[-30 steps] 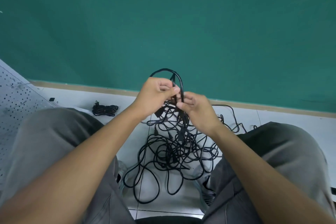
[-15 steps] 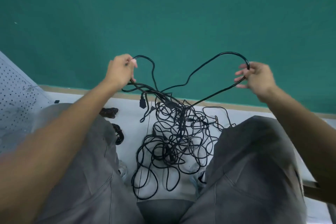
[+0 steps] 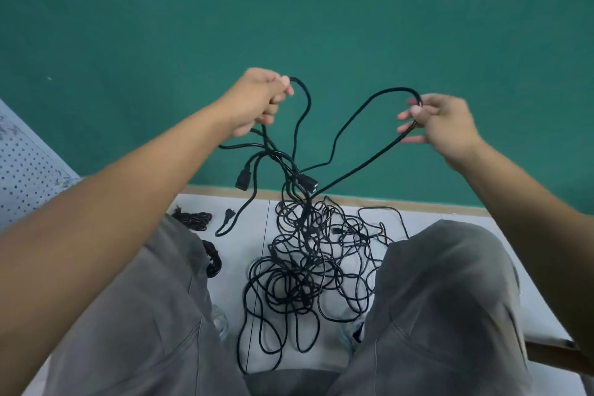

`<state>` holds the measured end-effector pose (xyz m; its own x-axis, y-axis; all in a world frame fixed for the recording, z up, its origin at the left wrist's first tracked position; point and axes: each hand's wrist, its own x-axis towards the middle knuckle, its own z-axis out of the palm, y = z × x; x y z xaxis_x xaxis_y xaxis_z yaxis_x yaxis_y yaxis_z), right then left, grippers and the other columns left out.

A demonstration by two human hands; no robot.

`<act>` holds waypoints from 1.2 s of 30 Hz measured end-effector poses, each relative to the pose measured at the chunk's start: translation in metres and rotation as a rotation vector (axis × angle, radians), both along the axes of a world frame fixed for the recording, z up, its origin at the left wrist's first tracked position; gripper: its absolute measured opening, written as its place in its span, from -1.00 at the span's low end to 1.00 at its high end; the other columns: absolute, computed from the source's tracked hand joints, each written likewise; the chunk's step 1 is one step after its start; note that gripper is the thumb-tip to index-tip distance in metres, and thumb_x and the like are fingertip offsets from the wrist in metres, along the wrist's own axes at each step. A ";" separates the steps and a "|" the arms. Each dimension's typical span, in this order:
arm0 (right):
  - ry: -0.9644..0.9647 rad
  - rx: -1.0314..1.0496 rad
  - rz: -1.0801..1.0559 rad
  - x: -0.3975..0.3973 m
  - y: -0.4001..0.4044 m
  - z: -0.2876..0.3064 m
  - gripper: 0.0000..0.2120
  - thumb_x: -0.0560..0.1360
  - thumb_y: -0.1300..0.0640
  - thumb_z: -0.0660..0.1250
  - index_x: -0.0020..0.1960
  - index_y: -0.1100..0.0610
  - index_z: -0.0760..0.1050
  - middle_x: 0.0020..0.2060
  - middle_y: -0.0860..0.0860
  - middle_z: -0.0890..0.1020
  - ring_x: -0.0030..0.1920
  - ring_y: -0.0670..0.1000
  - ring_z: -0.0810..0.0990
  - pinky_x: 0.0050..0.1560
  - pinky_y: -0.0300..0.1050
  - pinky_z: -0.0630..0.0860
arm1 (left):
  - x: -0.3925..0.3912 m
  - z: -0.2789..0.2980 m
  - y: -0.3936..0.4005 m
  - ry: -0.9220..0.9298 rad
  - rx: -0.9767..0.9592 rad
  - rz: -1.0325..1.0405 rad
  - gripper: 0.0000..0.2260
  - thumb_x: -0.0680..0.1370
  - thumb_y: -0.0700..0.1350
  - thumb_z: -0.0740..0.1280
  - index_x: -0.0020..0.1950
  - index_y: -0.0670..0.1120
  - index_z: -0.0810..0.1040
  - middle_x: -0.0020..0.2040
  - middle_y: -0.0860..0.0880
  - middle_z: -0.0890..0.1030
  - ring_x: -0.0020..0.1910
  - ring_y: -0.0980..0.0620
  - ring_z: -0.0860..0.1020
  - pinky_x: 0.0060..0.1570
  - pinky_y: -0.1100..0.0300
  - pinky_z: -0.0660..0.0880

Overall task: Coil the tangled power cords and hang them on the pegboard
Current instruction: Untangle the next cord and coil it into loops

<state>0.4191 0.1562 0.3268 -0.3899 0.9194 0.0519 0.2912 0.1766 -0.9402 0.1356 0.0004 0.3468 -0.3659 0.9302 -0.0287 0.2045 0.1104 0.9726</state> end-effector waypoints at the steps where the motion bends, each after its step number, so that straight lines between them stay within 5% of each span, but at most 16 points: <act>1: 0.021 -0.017 0.038 -0.005 -0.006 0.001 -0.89 0.70 0.29 0.19 0.20 0.26 0.44 -0.14 0.07 0.65 -0.30 -0.06 0.68 -0.23 -0.10 0.70 | 0.007 0.013 0.003 -0.056 0.048 -0.006 -0.77 0.75 -0.10 0.17 -0.07 -0.11 0.47 -0.38 0.08 0.33 -0.47 0.12 0.17 -0.51 0.29 0.19; 6: 0.038 -0.123 0.167 -0.022 -0.034 -0.009 -0.92 0.68 0.26 0.25 0.09 0.29 0.47 -0.14 0.14 0.63 -0.29 -0.05 0.70 -0.17 -0.11 0.69 | 0.026 0.040 0.011 -0.190 0.217 0.020 -0.75 0.75 -0.11 0.15 -0.12 -0.06 0.42 -0.38 0.07 0.33 -0.47 0.12 0.16 -0.50 0.29 0.13; 12: 0.231 0.090 0.083 -0.033 -0.026 0.060 -0.85 0.70 0.27 0.20 -0.03 0.12 0.43 -0.18 0.06 0.61 -0.26 -0.04 0.71 -0.20 -0.12 0.67 | 0.027 -0.046 0.000 0.111 -0.229 -0.007 -0.76 0.74 -0.16 0.13 -0.12 -0.10 0.42 -0.34 0.00 0.34 -0.51 0.13 0.18 -0.50 0.26 0.18; 17: 0.098 0.013 0.140 -0.038 -0.037 0.029 -0.85 0.69 0.26 0.23 -0.05 0.11 0.45 -0.21 0.06 0.63 -0.28 -0.04 0.69 -0.17 -0.07 0.70 | 0.014 0.005 0.004 -0.220 0.134 0.067 -0.76 0.74 -0.16 0.13 -0.12 -0.07 0.40 -0.40 0.06 0.33 -0.47 0.10 0.15 -0.47 0.26 0.16; 21: 0.003 -0.093 0.166 -0.041 -0.044 -0.007 -0.86 0.68 0.23 0.26 -0.06 0.13 0.47 -0.17 0.09 0.66 -0.22 0.00 0.70 -0.13 -0.05 0.69 | 0.027 -0.017 0.000 0.054 -0.016 -0.016 -0.75 0.74 -0.12 0.14 -0.13 -0.07 0.41 -0.40 0.05 0.33 -0.49 0.10 0.18 -0.44 0.20 0.18; 26: 0.038 -0.142 0.171 -0.045 -0.046 -0.011 -0.91 0.68 0.22 0.28 -0.01 0.18 0.49 -0.19 0.07 0.67 -0.22 0.00 0.72 -0.15 -0.07 0.70 | 0.016 0.018 0.003 -0.315 0.199 0.117 -0.73 0.76 -0.13 0.10 -0.14 -0.03 0.39 -0.44 0.11 0.32 -0.50 0.14 0.18 -0.44 0.28 0.17; 29: 0.039 -0.157 0.174 -0.043 -0.046 -0.015 -0.92 0.68 0.21 0.28 0.06 0.23 0.48 -0.19 0.08 0.67 -0.22 0.00 0.72 -0.16 -0.10 0.68 | 0.010 0.035 0.004 -0.374 0.313 0.064 -0.75 0.76 -0.10 0.11 -0.11 -0.04 0.39 -0.40 0.09 0.32 -0.46 0.11 0.15 -0.37 0.21 0.09; 33: 0.026 -0.125 0.195 -0.045 -0.049 -0.011 -0.92 0.68 0.21 0.27 0.08 0.23 0.48 -0.20 0.06 0.65 -0.21 0.00 0.71 -0.11 -0.05 0.68 | 0.024 -0.016 0.002 -0.086 0.017 0.040 -0.77 0.74 -0.13 0.15 -0.10 -0.06 0.41 -0.39 0.06 0.37 -0.48 0.10 0.19 -0.45 0.23 0.18; 36: 0.081 -0.031 0.215 -0.049 -0.052 0.011 -0.87 0.70 0.24 0.21 -0.02 0.13 0.45 -0.20 0.04 0.63 -0.22 -0.01 0.71 -0.10 -0.04 0.70 | 0.029 -0.069 -0.009 -0.094 -0.171 0.066 -0.77 0.75 -0.14 0.13 -0.09 -0.10 0.43 -0.35 0.04 0.39 -0.48 0.11 0.23 -0.46 0.24 0.24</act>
